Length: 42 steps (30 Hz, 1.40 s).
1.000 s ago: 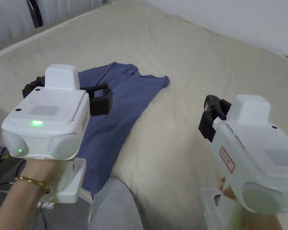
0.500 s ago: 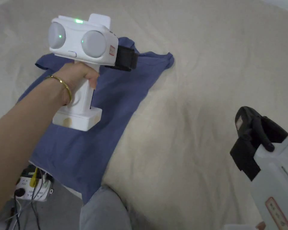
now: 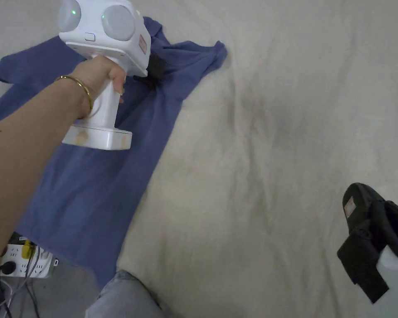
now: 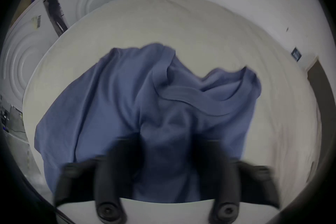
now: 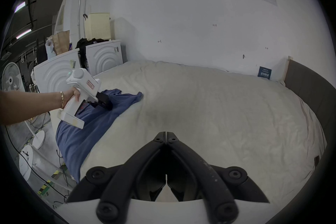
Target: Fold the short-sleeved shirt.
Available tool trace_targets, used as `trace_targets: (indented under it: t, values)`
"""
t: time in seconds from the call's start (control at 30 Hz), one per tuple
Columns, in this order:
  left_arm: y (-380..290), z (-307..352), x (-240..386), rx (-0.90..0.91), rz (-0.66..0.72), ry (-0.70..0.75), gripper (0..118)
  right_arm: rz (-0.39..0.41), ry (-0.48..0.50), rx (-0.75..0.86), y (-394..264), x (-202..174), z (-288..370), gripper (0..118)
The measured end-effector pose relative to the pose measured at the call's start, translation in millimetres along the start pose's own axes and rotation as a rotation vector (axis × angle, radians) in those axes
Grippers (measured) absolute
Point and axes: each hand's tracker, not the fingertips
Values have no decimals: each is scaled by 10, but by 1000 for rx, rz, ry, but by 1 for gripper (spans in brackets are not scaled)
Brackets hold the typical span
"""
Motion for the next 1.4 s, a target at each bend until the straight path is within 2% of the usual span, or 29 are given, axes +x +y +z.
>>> trace_targets:
  t: [0.07,0.13,0.2,0.33,0.47,0.53,0.8,0.9,1.0,1.13,1.23,1.4]
  values:
    - [-62,70,-49,23,43,53,7,-19,0,-3,-17,24,64,1]
    - [-83,210,-74,55,118,1,7,-22,0,0,-13,29,164,1]
    - [-92,437,-106,120,171,30,7,-12,-8,21,0,20,311,1]
    - [-61,1106,-40,214,80,46,7,-6,-22,83,33,40,632,1]
    - [-40,2045,21,352,114,40,7,-28,-39,157,31,75,1000,1]
    - [-48,2491,87,458,79,16,7,-26,-51,189,24,102,1176,1]
    - [107,4457,830,833,-26,-173,7,-48,-154,347,48,299,1980,1]
    - [151,5101,1188,906,-56,-272,7,-44,-184,390,62,386,2268,1]
    - [199,5578,1563,980,-116,-307,7,-27,-236,433,54,465,2495,1]
    - [246,5893,1924,1017,-120,-375,7,-51,-293,477,21,588,2789,1]
    - [307,5867,2195,1029,-132,-390,7,-61,-336,494,-33,665,2953,1]
    - [149,5312,2667,904,-183,-414,7,-94,-382,484,-203,787,3134,1]
